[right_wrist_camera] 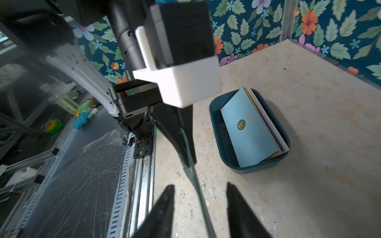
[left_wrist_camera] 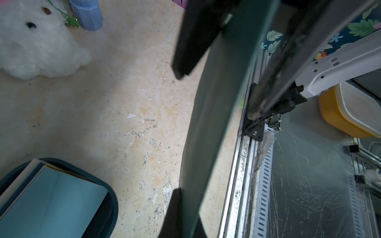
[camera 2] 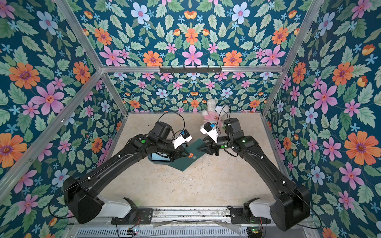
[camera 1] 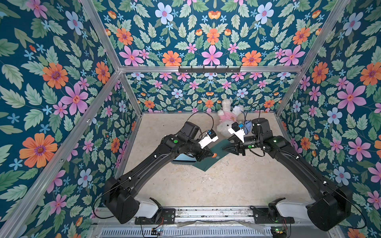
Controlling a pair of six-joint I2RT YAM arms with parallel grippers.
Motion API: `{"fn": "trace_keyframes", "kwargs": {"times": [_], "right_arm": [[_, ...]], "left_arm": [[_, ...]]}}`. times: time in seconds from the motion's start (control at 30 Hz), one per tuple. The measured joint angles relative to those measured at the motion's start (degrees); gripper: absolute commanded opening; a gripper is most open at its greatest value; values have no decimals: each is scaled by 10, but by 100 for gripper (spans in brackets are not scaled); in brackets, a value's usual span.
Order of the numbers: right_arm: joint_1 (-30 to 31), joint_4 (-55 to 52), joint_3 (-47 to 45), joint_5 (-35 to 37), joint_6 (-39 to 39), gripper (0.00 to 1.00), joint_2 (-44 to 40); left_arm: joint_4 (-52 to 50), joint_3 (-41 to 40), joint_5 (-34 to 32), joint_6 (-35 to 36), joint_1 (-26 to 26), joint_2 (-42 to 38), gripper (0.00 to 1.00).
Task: Put the sealed envelopes into the storage box
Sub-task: Pick up the envelope from the center of the board, then place the envelope in the storage box.
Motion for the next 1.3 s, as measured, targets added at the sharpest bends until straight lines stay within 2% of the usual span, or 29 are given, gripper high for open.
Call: {"fn": "trace_keyframes", "kwargs": {"times": [0.07, 0.1, 0.17, 0.23, 0.43, 0.57, 0.7, 0.8, 0.93, 1.0, 1.03, 1.07, 1.17, 1.2, 1.27, 1.3], "right_arm": [[-26, 105, -62, 16, 73, 82, -45], [-45, 164, -93, 23, 112, 83, -63], [-83, 305, -159, 39, 214, 83, -94], [-92, 399, -189, 39, 289, 79, -100], [-37, 638, -233, 10, 451, 75, -78], [8, 794, -247, -3, 551, 73, -35], [23, 904, -247, -9, 621, 67, 4], [35, 953, -235, -14, 659, 60, 30], [54, 1008, -212, -29, 694, 43, 57], [59, 1022, -200, -34, 707, 25, 71], [59, 1029, -195, -36, 716, 10, 78], [59, 1036, -190, -39, 723, 0, 85], [58, 1041, -171, -49, 746, 0, 105], [58, 1040, -164, -54, 747, 0, 109], [57, 1023, -143, -73, 746, 0, 114], [56, 1004, -132, -83, 736, 0, 114]], "left_arm": [[28, -18, -5, -21, 16, -27, 0], [53, -33, -8, -36, 26, -45, 0], [109, -68, -12, -76, 48, -89, 0], [174, -103, -11, -118, 63, -128, 0], [428, -212, 35, -272, 67, -201, 0], [554, -237, 60, -351, 68, -205, 0], [644, -252, 82, -406, 68, -201, 0], [691, -261, 92, -438, 68, -193, 0], [728, -267, 104, -462, 68, -183, 0], [743, -270, 106, -475, 68, -179, 0], [748, -272, 107, -476, 68, -177, 0], [753, -273, 110, -478, 68, -175, 0], [764, -276, 112, -487, 68, -176, 0], [761, -276, 110, -485, 69, -177, 11], [734, -271, 95, -468, 69, -188, 52], [708, -266, 80, -454, 68, -195, 64]]}}
